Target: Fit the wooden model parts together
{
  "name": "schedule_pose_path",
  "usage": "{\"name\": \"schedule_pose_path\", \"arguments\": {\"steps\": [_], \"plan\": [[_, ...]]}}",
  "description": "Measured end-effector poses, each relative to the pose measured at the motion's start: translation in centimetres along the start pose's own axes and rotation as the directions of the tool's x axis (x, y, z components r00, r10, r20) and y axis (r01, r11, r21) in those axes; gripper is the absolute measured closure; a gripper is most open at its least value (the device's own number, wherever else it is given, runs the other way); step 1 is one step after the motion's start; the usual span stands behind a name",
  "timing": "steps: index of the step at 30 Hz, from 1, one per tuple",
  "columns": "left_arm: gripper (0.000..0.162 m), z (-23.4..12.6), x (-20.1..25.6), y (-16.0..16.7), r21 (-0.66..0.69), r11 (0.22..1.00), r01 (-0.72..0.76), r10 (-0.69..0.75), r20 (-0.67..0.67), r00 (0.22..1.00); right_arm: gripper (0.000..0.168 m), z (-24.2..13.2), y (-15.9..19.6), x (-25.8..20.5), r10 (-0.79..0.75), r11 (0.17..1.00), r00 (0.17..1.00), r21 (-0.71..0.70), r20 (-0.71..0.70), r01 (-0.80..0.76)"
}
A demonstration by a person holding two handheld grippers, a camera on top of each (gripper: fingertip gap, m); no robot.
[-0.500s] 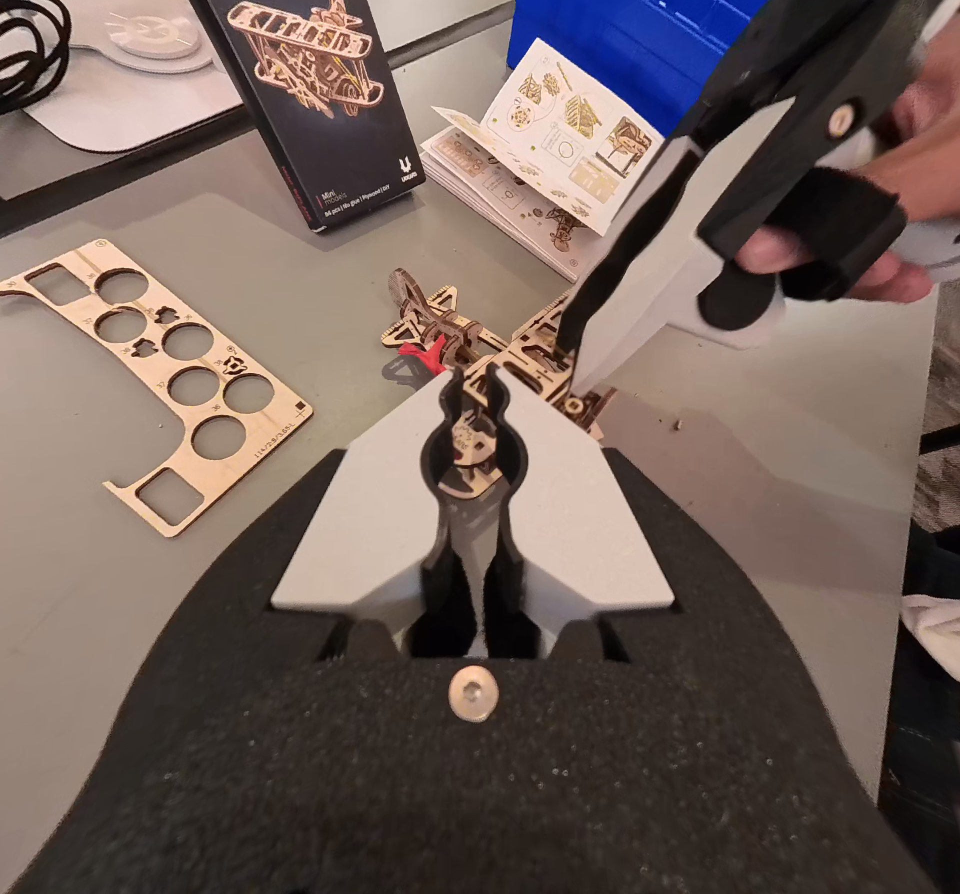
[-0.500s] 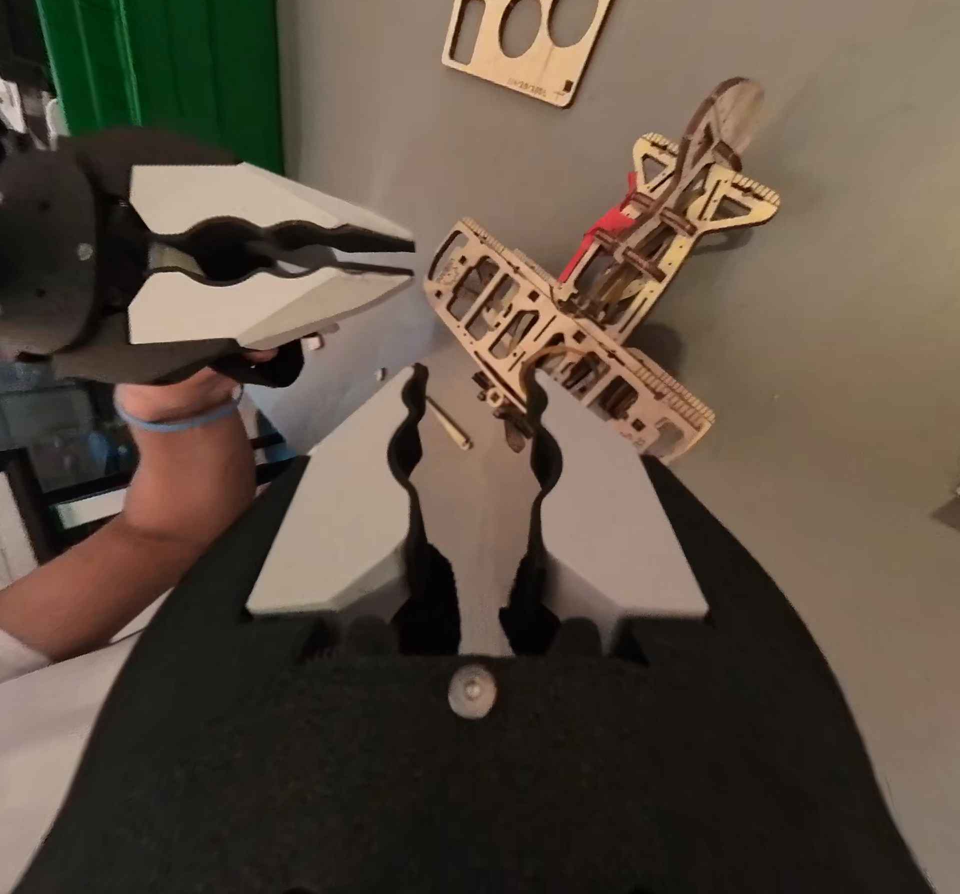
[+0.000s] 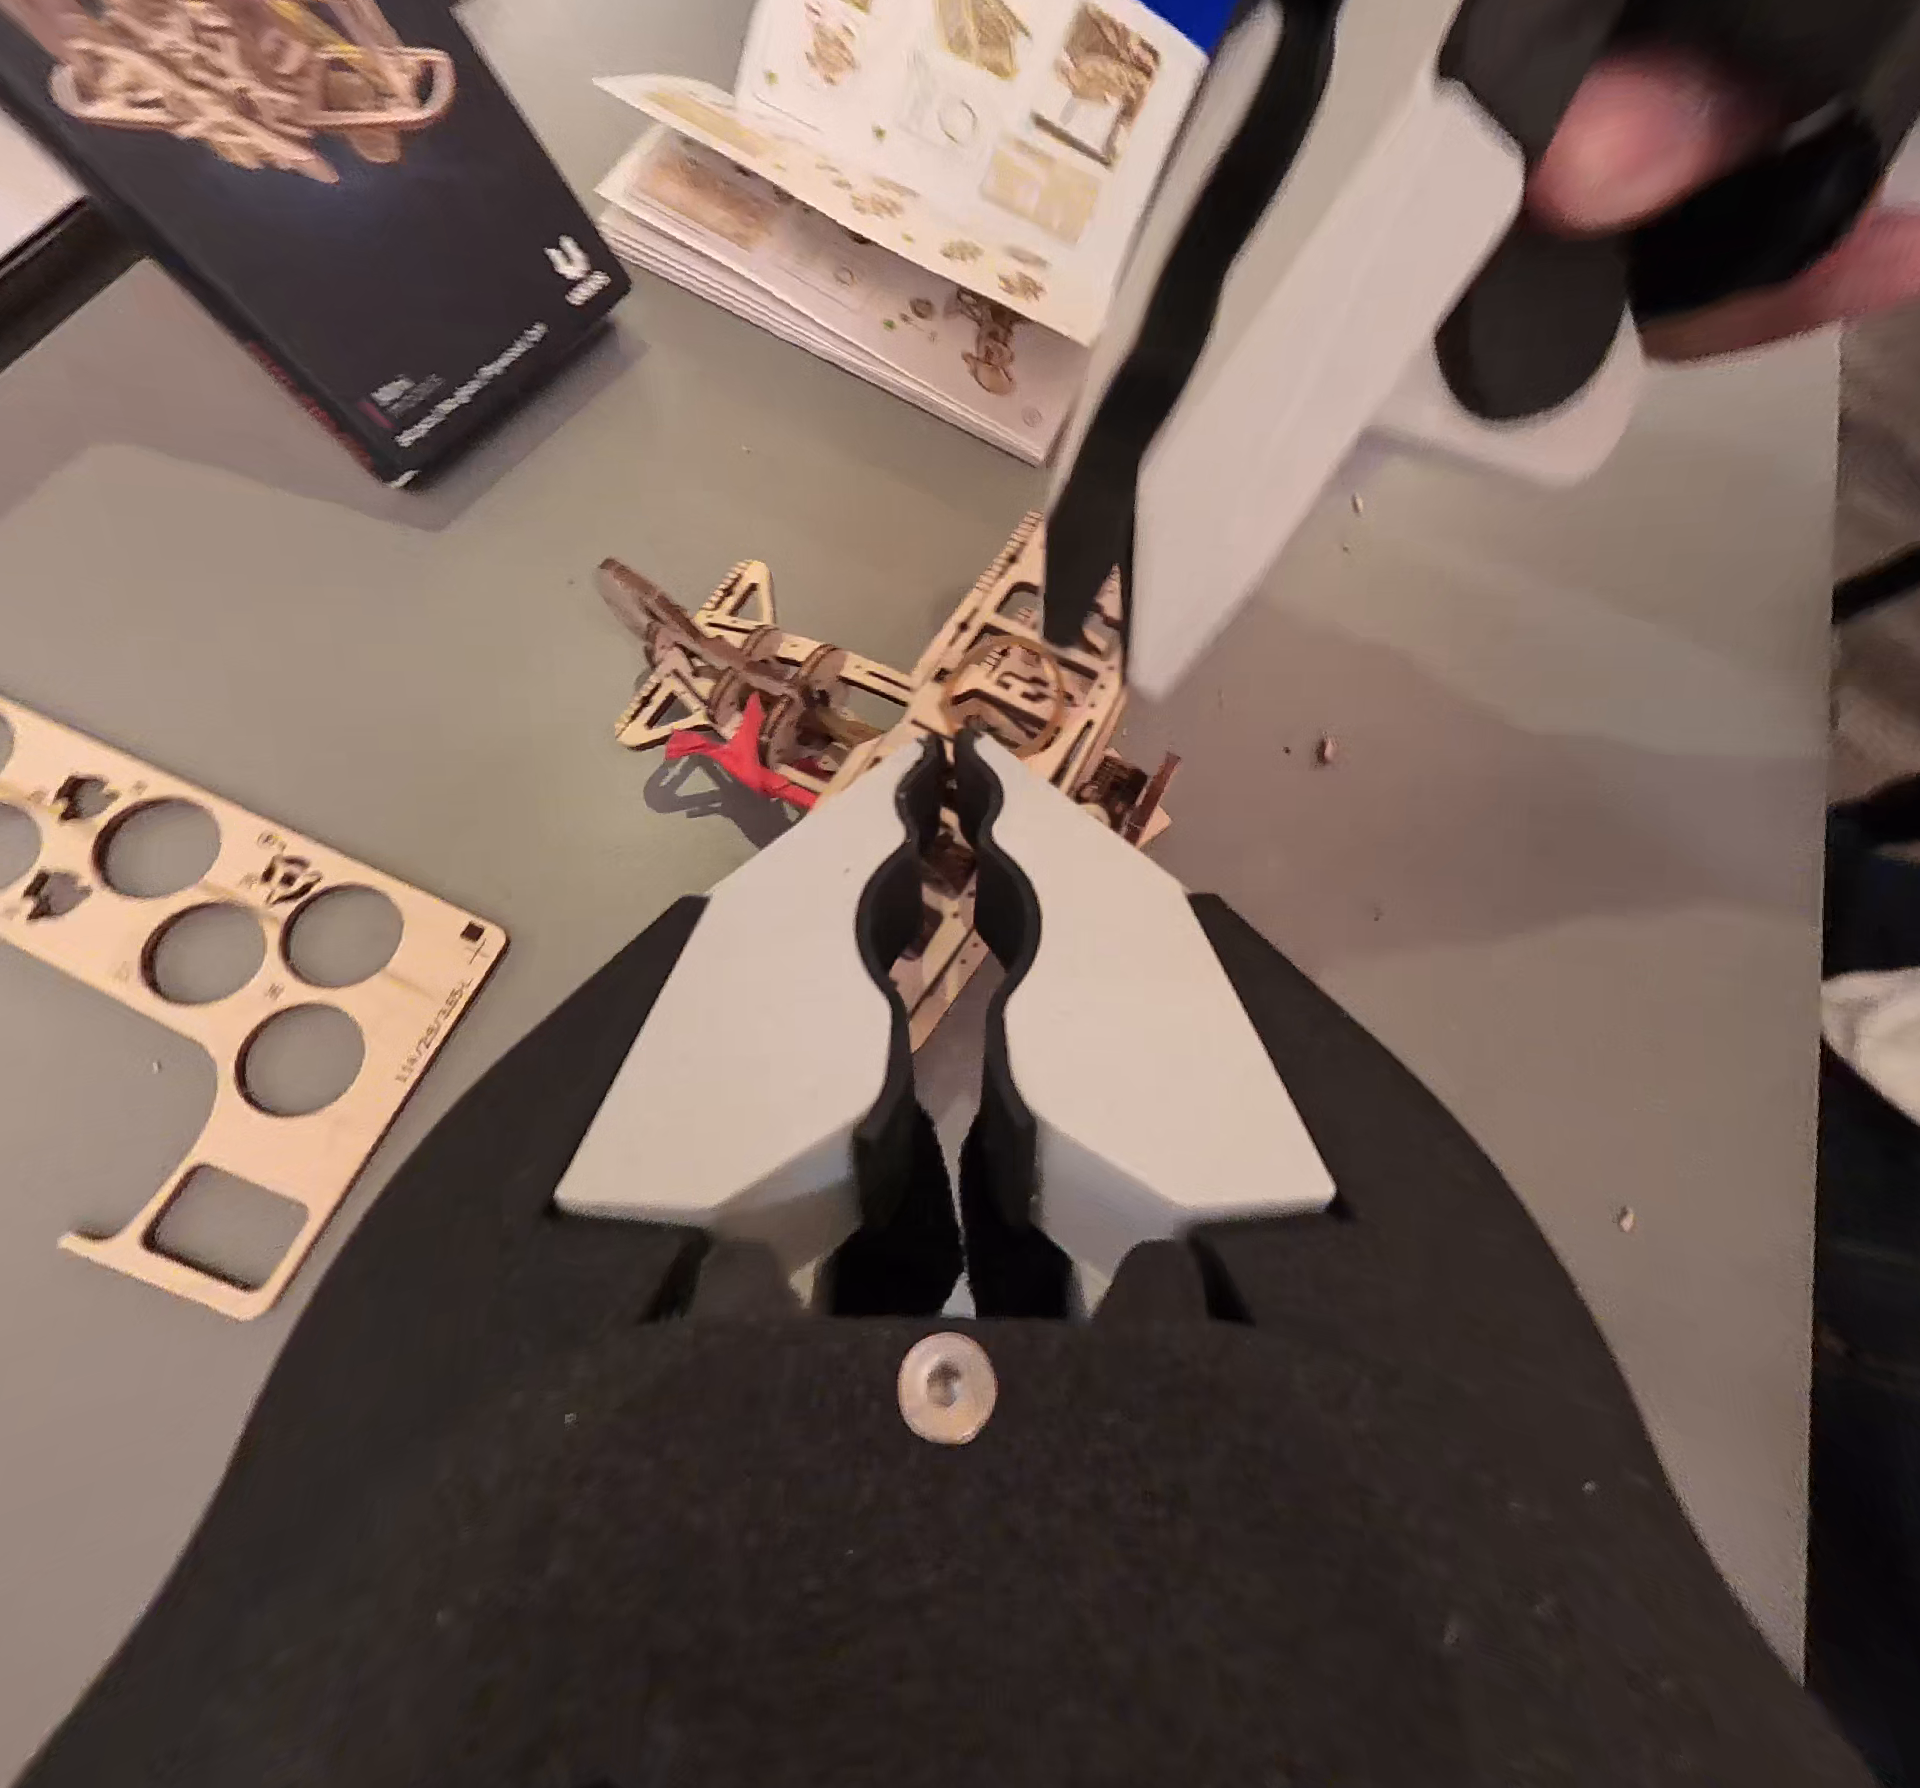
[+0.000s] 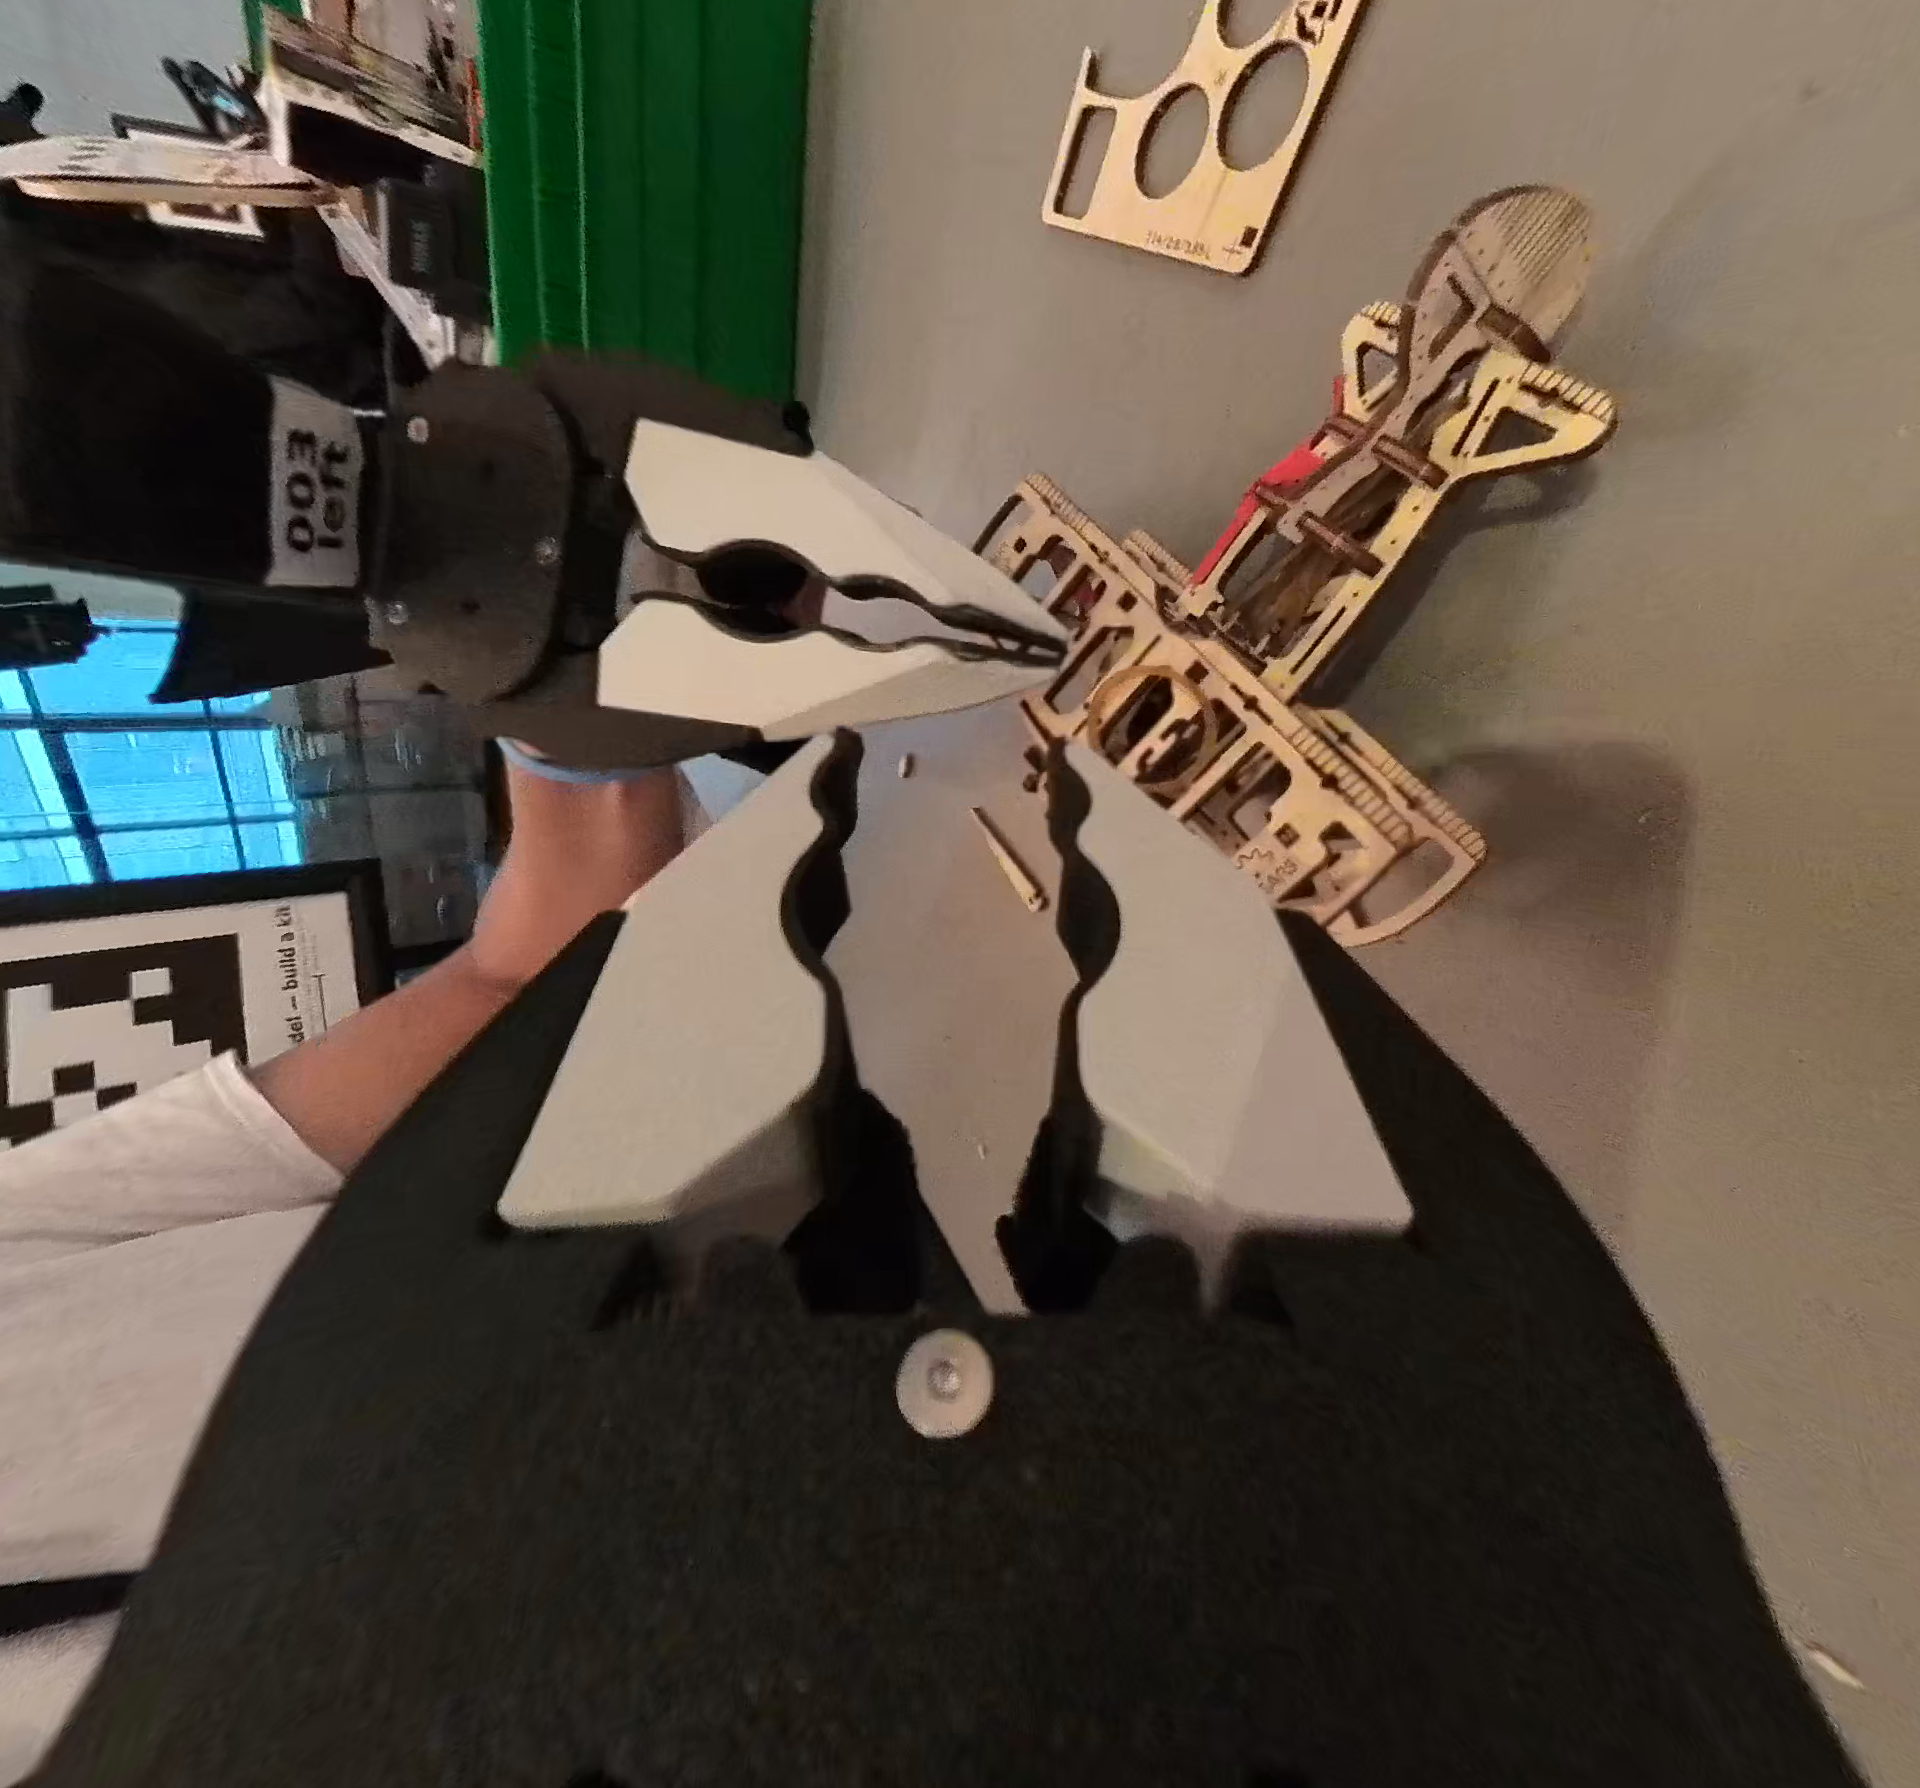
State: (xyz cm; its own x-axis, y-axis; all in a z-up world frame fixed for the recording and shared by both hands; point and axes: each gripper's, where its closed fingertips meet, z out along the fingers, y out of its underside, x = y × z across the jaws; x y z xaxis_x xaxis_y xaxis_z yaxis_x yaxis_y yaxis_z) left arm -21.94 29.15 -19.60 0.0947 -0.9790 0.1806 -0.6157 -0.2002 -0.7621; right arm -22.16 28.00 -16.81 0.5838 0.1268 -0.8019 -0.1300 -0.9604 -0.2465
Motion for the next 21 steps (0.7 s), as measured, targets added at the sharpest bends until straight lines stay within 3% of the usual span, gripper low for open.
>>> {"name": "schedule_pose_path", "arguments": {"steps": [1,5,9,13,16,19,21], "plan": [[0.162,0.1,0.1,0.0,-0.01,1.0,-0.013,0.013,-0.002,1.0,0.136,-0.4,-0.1,0.2,-0.027,0.999,1.0,0.02,0.001,0.027],[0.162,0.5,0.2,0.0,-0.038,0.999,-0.027,0.027,-0.011,1.0,0.141,-1.0,0.5,1.6,-0.307,0.951,0.948,0.015,-0.08,0.309],[0.162,1.1,0.3,0.3,-0.06,0.998,-0.016,0.015,-0.022,1.0,0.141,-1.5,-0.2,2.8,-0.623,0.769,0.747,-0.005,-0.232,0.639],[0.162,1.3,0.5,0.2,-0.069,0.997,-0.025,0.024,-0.024,0.999,0.141,-3.2,1.2,3.4,-0.662,0.712,0.672,0.001,-0.331,0.702],[0.162,1.5,0.4,0.0,-0.07,0.997,-0.026,0.024,-0.028,0.999,0.141,-3.5,3.8,3.3,-0.614,0.7,0.708,0.174,-0.35,0.693],[0.162,1.4,0.2,-0.3,-0.085,0.996,-0.035,0.033,-0.031,0.999,0.14,-2.7,6.0,3.4,-0.553,0.629,0.739,0.389,-0.385,0.673],[0.161,1.0,0.3,-0.1,-0.117,0.992,-0.05,0.045,-0.04,0.998,0.14,-2.1,7.1,4.1,-0.511,0.614,0.749,0.431,-0.421,0.661]]}}
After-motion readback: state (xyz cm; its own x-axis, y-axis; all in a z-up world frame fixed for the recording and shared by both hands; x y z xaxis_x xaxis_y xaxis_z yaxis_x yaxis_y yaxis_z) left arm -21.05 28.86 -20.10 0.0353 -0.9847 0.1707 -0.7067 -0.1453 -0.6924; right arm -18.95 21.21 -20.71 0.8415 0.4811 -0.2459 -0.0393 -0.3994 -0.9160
